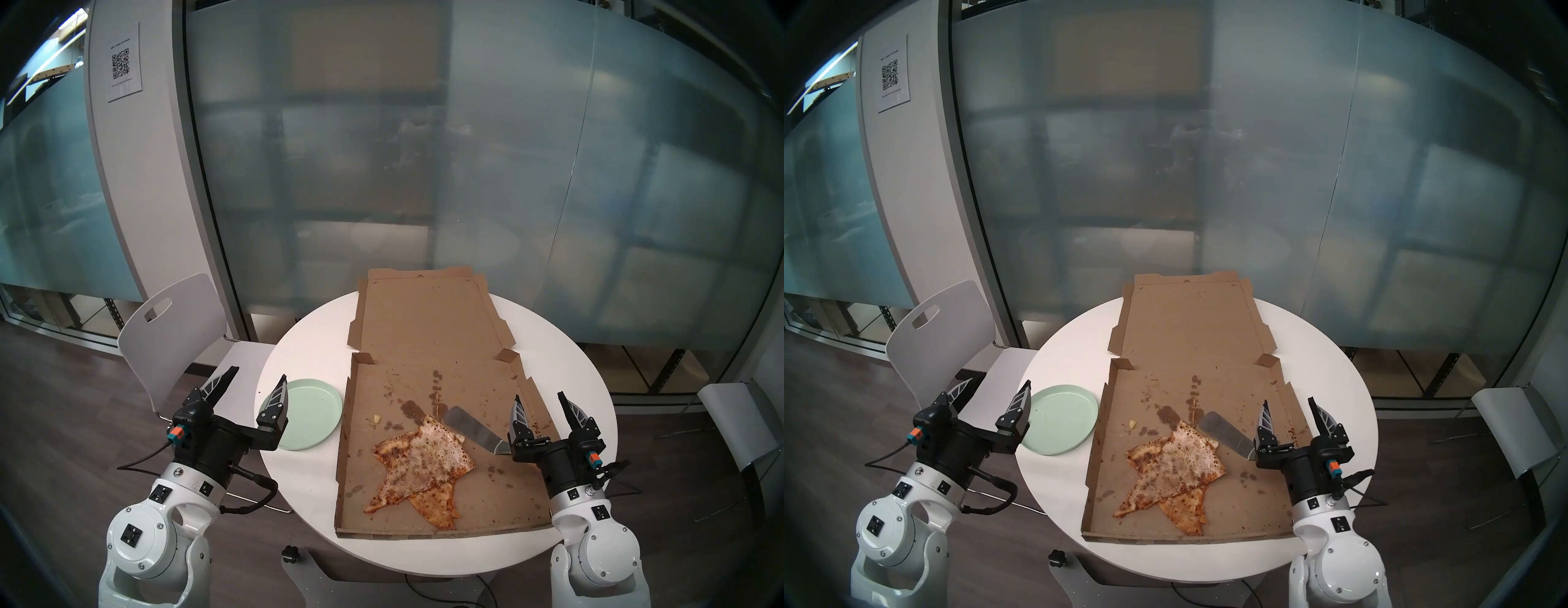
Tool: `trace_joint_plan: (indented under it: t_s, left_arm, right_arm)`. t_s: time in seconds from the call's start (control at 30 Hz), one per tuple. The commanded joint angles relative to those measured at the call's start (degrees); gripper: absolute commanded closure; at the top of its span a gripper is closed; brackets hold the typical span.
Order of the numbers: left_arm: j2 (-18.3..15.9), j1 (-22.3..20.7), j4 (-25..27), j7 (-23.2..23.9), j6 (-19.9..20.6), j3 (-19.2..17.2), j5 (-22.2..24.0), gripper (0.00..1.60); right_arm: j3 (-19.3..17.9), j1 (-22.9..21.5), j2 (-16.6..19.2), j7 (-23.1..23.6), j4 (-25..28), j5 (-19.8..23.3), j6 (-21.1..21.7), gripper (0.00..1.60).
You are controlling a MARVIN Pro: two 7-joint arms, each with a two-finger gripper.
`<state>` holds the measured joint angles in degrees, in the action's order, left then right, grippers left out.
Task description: Put pizza slice onto the plate
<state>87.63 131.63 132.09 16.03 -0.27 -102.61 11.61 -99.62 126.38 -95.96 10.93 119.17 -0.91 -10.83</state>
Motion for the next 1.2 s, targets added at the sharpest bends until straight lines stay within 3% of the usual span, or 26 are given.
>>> trace_joint_plan:
  t_s: [0.0,0.6,1.17]
  left_arm:
    - [0.04,0.0,0.92,0.0,-0.07,0.04,0.06,0.0]
    - [-0.07,0.02,0.91,-0.1,-0.1,0.07,0.12,0.0]
    - [-0.18,0.0,0.86,-0.17,-0.14,0.1,0.16,0.0]
  right_arm:
    - [0.01,-0.07,0.01,0.0,0.97,-0.01,-0.12,0.0]
    - [-0.11,-0.05,0.06,-0.16,0.9,-0.33,-0.5,0.0]
    - [-9.92,3.77,8.66,12.02,6.57,6.73,7.9,0.0]
